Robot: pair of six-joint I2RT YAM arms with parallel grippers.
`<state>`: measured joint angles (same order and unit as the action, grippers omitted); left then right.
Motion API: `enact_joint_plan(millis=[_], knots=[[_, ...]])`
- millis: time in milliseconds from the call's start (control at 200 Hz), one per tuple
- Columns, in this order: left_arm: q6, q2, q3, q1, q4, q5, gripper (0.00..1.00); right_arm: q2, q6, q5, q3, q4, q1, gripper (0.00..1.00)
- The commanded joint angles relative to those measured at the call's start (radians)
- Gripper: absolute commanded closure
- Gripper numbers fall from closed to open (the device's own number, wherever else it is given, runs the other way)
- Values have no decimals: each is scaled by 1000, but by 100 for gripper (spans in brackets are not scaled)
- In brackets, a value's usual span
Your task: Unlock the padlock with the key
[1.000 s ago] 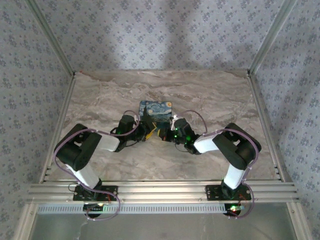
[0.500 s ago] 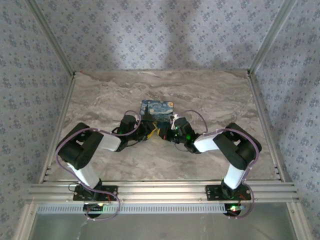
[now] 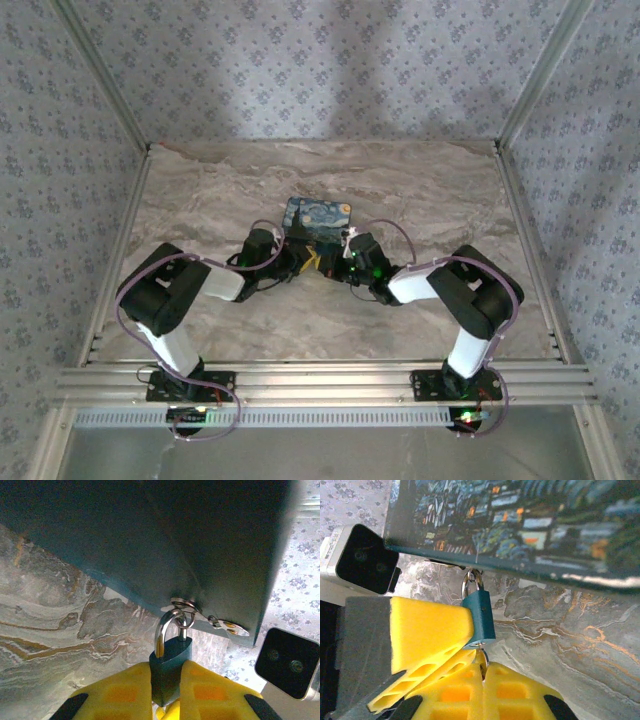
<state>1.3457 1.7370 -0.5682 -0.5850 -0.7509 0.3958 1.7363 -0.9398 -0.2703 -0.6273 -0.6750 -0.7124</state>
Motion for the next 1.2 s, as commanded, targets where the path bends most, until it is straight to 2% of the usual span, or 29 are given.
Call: enact_joint_plan(millis=[0,190,380,515,615,755,849,914,1064,1194], knots=[[0,12,-12,-15,-9,9,90,-48,1,-46,-16,-53,3,88],[1,-4,-12,-16,-1,2,95,-130,86,-14,19,71,28,70],[16,-34,-16,-15,42,-5,96,-277,300,102,41,272,33,51],[28,-51,-22,-15,64,0,97,-388,581,218,40,368,2,30],[35,-59,-21,-15,65,0,99,-444,819,315,48,384,-40,19],[45,-69,-20,-15,67,0,100,-466,1147,411,103,280,-91,18],[55,-73,-20,-15,65,3,100,-454,1350,413,169,132,-128,18],[62,-76,-22,-15,65,4,100,-429,1449,400,178,111,-147,17],[67,-85,-22,-15,71,5,100,-322,1556,444,169,56,-196,17],[69,-90,-22,-15,74,8,100,-229,1556,453,162,-39,-206,17]])
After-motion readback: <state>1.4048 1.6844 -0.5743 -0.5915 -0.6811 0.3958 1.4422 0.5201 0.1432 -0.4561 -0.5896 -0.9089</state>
